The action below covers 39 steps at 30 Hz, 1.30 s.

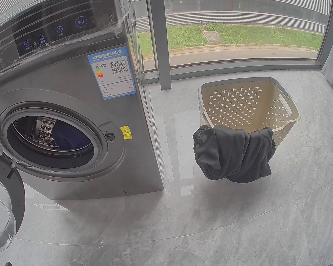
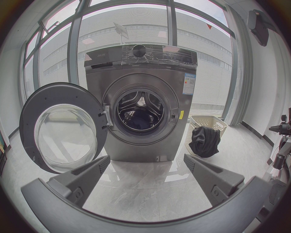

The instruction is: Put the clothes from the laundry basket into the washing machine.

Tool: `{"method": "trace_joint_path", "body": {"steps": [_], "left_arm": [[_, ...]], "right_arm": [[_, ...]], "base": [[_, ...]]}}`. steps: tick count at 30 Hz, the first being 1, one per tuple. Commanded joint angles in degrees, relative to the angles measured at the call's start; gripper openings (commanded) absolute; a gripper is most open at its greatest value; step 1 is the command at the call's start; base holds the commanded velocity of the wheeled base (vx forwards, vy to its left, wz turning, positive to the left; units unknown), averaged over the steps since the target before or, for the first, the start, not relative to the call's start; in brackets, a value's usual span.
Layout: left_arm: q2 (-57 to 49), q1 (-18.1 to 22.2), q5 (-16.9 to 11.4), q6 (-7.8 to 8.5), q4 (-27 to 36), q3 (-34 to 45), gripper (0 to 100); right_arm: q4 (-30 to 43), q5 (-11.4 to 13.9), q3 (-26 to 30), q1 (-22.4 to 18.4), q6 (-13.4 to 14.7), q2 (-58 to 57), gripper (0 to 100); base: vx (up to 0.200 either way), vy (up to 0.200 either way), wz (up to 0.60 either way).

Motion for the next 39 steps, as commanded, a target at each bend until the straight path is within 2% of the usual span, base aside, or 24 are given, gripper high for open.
{"method": "trace_joint_path", "body": {"steps": [1,15,23,36,39], "left_arm": [[-0.75,-0.02,-0.04,0.00,0.00,0.84,100],[-0.75,-0.02,0.05,-0.35,0.00,0.84,100],[-0.75,-0.02,0.05,-0.35,0.00,0.84,100],[-0.75,-0.02,0.05,-0.44,0.00,0.84,100],[-0.75,-0.02,0.05,-0.44,0.00,0.84,100]], "right_arm": [[-0.03,0.01,0.66,-0.02,0.07,-0.14,100],[-0.03,0.01,0.66,-0.02,-0.02,-0.14,100],[-0.03,0.01,0.66,-0.02,-0.02,-0.14,100],[-0.03,0.01,0.66,-0.02,-0.02,-0.14,100],[-0.03,0.01,0.66,-0.02,-0.02,-0.14,100]], "base": [[0.200,0.000,0.00],[0.200,0.000,0.00],[0.000,0.000,0.00],[0.000,-0.200,0.00],[0.000,0.000,0.00]]}}
